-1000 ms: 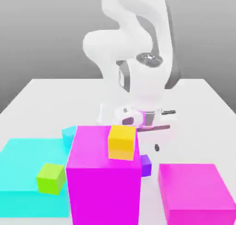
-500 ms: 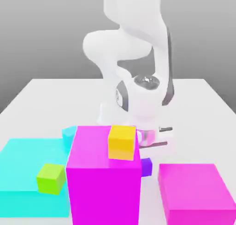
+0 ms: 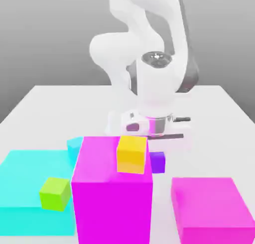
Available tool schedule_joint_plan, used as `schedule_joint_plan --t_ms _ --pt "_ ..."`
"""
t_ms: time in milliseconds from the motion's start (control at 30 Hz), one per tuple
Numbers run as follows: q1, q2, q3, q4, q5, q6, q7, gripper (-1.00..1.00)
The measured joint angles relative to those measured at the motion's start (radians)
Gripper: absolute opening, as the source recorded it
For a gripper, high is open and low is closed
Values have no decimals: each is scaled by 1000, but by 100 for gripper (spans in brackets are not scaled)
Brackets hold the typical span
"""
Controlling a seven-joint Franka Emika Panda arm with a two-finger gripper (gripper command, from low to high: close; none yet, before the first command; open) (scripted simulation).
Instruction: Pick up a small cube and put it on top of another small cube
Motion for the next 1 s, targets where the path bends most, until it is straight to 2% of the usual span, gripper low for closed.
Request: schedule_joint_plan --t_ms 267,400,567,1000 --pt "-9 -153 -144 91 222 -345 -94 -100" --pt "-64 -246 -240 135 266 -533 -138 -100" --pt "-152 -311 -262 130 177 -548 -125 -100" --pt "-423 -415 -191 69 -163 -446 -27 -100"
